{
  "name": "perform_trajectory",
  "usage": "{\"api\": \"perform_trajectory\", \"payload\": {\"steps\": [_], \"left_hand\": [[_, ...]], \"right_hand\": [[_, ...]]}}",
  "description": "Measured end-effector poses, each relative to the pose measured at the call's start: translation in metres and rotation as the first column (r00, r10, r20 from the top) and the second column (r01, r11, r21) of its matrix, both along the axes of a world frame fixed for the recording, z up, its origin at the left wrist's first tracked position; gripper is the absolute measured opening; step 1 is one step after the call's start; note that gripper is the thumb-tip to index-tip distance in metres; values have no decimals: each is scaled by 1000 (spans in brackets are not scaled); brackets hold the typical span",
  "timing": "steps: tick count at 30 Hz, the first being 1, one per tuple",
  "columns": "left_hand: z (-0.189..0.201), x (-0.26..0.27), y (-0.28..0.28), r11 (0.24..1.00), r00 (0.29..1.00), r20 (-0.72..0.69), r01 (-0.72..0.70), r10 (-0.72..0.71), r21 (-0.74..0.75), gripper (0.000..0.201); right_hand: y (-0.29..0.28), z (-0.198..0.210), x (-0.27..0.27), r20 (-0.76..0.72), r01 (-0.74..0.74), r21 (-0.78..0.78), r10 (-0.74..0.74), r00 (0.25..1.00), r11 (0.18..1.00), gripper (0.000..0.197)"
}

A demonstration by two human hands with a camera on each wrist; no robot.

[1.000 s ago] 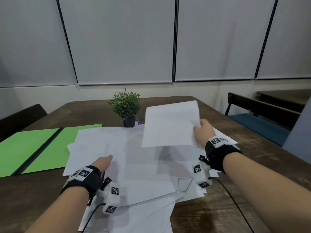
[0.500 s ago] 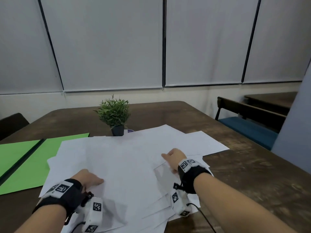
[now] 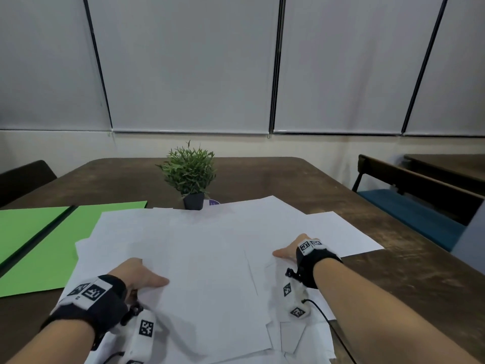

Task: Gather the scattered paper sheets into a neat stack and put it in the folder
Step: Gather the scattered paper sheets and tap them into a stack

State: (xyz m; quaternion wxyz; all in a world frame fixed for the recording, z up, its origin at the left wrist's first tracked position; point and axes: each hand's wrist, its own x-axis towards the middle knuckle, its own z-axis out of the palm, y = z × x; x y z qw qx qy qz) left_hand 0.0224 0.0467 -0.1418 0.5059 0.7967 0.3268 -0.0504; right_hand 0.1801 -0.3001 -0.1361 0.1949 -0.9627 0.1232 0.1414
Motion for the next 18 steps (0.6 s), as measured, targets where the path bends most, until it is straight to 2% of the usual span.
{"api": "perform_trajectory", "payload": {"steps": [5, 8, 10, 12, 15, 18], "left_hand": [[-10, 6, 6, 999, 999, -13, 46, -46, 20, 86], [-2, -1, -6, 998, 999, 33, 34, -36, 59, 64], [-3, -4, -7, 995, 997, 62, 37, -42, 92, 63], [-6, -8, -6, 995, 992, 115, 33, -44, 95, 63], [-10, -14, -9, 993, 974, 222, 12, -37, 114, 50], [-7, -23, -20, 992, 950, 308, 12, -51, 129, 42]], "right_hand": [[-2, 6, -2, -2, -72, -11, 72, 997, 997, 74], [-5, 8, -5, 30, -92, 9, 92, 995, 996, 66], [-10, 11, -8, 86, -102, 52, 97, 992, 993, 46], [-22, 14, -12, 190, -75, 158, 45, 981, 984, 22], [-47, 17, -15, 334, -19, 323, -95, 938, 946, 23], [-68, 26, -23, 415, -7, 377, -162, 895, 926, 15]]}}
